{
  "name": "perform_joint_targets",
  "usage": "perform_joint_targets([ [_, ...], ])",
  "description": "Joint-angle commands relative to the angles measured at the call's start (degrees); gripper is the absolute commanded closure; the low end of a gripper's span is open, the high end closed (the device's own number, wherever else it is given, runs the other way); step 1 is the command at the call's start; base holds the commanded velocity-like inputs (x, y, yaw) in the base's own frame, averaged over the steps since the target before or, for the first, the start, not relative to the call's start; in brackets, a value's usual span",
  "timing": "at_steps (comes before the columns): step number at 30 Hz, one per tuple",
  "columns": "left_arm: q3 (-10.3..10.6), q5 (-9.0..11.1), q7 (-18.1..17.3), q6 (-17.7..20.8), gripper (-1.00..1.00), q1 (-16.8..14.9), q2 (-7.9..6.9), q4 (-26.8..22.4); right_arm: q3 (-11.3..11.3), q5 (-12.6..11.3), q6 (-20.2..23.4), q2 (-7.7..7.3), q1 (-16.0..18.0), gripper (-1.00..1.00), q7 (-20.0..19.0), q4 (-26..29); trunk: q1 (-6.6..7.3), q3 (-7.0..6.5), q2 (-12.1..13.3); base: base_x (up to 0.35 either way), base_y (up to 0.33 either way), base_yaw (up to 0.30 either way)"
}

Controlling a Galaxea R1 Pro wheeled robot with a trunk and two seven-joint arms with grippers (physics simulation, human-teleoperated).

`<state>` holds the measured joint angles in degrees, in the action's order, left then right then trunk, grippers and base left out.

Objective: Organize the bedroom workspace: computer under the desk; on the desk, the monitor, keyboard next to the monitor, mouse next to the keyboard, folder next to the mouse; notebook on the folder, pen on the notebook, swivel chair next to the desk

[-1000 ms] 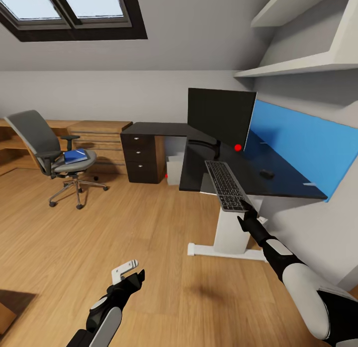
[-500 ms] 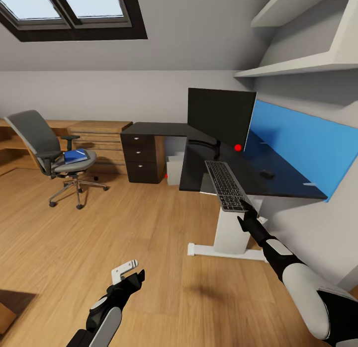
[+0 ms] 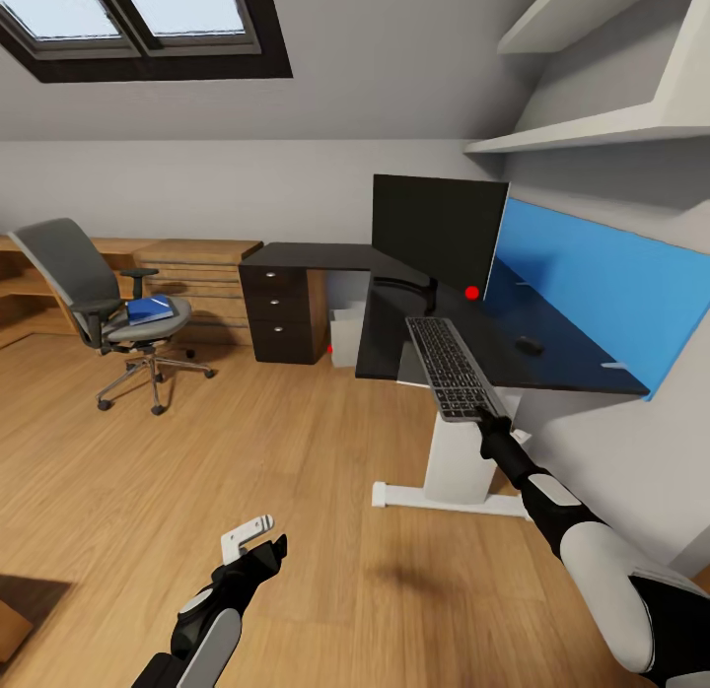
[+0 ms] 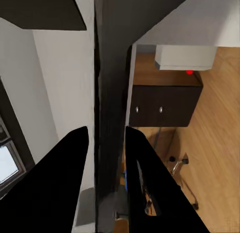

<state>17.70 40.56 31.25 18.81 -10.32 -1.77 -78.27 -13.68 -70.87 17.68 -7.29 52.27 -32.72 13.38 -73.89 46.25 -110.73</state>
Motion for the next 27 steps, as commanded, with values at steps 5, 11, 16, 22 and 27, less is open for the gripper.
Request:
perform_joint_targets([
  [5, 0.1, 0.4, 0.5, 0.1, -1.0, 0.0, -0.06, -0.1, 0.2, -0.1, 0.3, 0.0, 0.0, 1.0, 0.1, -0.1, 0.01, 0.06, 0.0, 0.0, 0.0, 0.0],
  [11, 0.1, 0.2, 0.5, 0.1, -1.0, 0.0, 0.0, -0.1, 0.2, -0.1, 0.3, 0.0, 0.0, 1.0, 0.1, -0.1, 0.44, -0.3, 0.8, 0.0, 0.0, 0.0],
  [16, 0.1, 0.3, 0.6, 0.1, -1.0, 0.0, 0.01, -0.1, 0.2, -0.1, 0.3, 0.0, 0.0, 1.0, 0.2, -0.1, 1.54, -1.2, 2.8, 0.0, 0.0, 0.0],
  [22, 0.1, 0.5, 0.9, 0.1, -1.0, 0.0, 0.08, 0.0, 0.4, 0.0, 2.5, 0.22, 0.0, 1.0, -0.8, 0.2, 2.86, -2.28, 5.2, 0.0, 0.0, 0.0],
  [27, 0.1, 0.5, 0.9, 0.1, -1.0, 0.0, 0.18, 0.3, 0.5, 0.0, 2.9, 0.36, 0.0, 1.0, -0.9, 0.3, 3.96, -3.17, 7.2, 0.0, 0.0, 0.0],
])
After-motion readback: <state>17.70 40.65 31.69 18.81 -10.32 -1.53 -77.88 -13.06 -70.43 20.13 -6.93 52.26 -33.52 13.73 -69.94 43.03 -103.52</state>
